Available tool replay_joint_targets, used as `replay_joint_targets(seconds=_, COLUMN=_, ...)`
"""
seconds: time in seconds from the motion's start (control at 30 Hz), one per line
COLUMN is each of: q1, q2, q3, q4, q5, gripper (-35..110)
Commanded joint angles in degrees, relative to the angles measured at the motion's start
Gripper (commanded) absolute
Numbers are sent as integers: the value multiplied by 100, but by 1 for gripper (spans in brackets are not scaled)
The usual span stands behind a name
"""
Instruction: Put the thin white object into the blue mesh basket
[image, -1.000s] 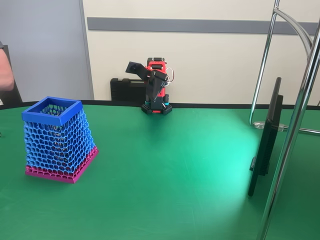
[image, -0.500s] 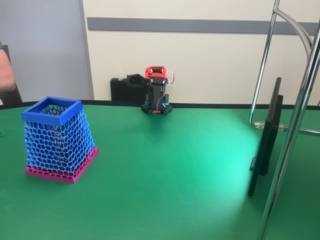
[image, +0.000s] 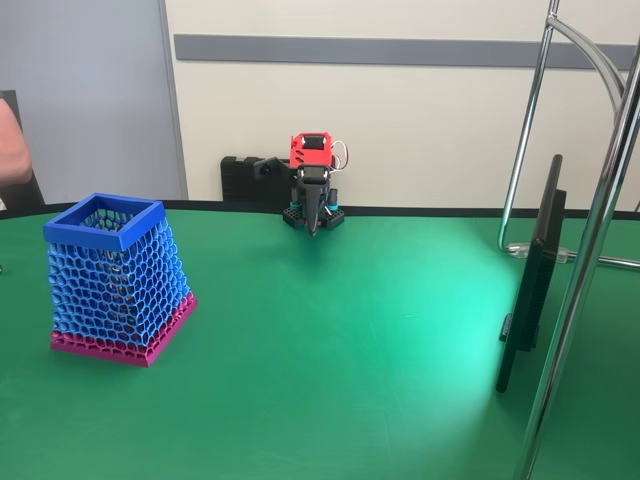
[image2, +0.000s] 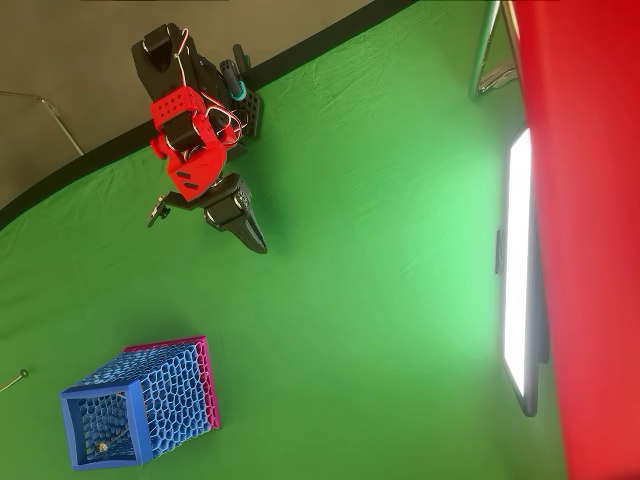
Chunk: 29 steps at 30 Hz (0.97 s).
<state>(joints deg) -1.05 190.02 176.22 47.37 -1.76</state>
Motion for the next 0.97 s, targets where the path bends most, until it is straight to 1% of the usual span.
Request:
replay_joint_targets(seconds=0.0, q1=-53, q2=44, q3=44, q4=149, q5=-18, gripper=1)
replay_joint_targets(seconds=0.93, q1=-79, q2=44, q3=44, q4=211, q5=-220, gripper=1)
